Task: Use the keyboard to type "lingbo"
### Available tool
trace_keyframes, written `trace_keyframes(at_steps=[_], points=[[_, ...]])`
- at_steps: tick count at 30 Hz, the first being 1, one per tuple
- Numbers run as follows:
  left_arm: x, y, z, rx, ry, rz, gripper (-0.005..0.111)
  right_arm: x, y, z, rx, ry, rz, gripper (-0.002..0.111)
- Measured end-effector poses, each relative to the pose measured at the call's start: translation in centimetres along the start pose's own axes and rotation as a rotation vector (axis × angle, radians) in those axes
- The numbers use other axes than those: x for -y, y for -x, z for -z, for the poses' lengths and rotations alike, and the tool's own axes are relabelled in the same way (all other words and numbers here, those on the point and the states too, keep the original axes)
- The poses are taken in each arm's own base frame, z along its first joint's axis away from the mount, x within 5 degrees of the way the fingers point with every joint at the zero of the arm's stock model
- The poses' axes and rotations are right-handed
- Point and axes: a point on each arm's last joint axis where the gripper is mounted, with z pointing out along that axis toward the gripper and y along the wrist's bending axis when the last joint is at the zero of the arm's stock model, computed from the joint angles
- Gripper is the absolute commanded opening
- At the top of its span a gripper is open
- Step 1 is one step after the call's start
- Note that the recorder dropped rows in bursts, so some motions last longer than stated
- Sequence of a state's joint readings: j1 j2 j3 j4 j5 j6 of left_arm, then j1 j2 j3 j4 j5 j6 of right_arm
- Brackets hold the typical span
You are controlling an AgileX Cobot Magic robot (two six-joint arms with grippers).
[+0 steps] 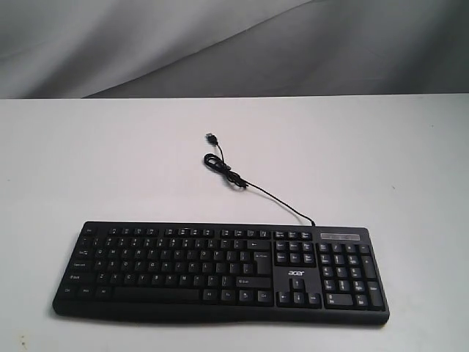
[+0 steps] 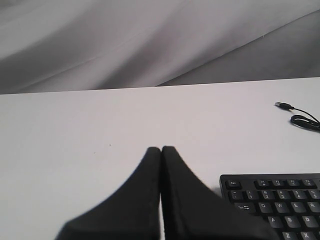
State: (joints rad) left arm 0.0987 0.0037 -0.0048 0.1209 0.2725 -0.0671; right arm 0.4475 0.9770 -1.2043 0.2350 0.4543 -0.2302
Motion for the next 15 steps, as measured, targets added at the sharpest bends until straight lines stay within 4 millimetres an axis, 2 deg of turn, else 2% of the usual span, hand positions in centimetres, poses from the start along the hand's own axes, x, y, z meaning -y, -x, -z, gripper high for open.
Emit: trace_keyframes(at_steps=[2, 7, 12, 15], points=[[0.0, 0.0, 0.0, 0.000, 0.000, 0.000, 0.001, 1.9, -2.0, 0.4, -0.024, -0.107, -0.098, 0.000], [0.0, 0.0, 0.0, 0.000, 0.000, 0.000, 0.001, 4.9, -9.4, 2.6, -0.040, -0.338, -0.200, 0.000], [0.0, 0.0, 0.0, 0.000, 0.000, 0.000, 0.001, 5.5, -18.0, 5.9, 0.007, -0.520, -0.228, 0.000], [0.0, 0.0, 0.0, 0.000, 0.000, 0.000, 0.001, 4.8, -21.7, 7.6, 0.082, -0.577, -0.222, 0.000]])
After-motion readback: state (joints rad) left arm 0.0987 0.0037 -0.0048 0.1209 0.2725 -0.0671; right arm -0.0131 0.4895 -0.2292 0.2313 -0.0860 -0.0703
